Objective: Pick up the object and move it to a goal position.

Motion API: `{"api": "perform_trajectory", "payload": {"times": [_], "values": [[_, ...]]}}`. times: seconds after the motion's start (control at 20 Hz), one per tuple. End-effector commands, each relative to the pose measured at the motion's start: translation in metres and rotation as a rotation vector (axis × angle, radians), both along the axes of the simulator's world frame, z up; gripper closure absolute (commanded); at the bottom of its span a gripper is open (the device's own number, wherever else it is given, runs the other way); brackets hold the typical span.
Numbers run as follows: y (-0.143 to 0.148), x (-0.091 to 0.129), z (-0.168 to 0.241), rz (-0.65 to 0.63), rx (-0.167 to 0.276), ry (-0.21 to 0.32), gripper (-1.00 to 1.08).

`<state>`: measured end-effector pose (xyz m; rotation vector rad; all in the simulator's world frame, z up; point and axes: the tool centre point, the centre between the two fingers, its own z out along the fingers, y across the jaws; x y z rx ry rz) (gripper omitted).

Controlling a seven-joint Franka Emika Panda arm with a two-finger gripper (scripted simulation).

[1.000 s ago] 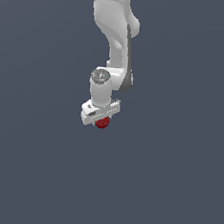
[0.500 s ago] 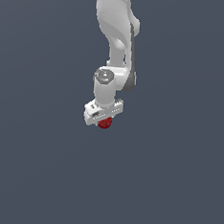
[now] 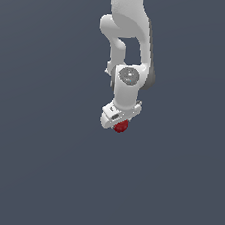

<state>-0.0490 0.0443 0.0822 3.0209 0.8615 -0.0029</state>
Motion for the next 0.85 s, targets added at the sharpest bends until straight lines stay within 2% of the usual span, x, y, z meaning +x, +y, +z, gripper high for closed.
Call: {"api": "perform_trajectory", "payload": {"times": [0.0,0.2,0.4,0.8], "values": [[0.024,0.008,0.010,0.000,0.000,-0.002,1.08],[0.053,0.019,0.021,0.000,0.000,-0.002,1.08],[0.069,0.026,0.027,0.000,0.000,-0.002,1.08],[0.071,0.028,0.028,0.000,0.000,-0.002,1.08]]}}
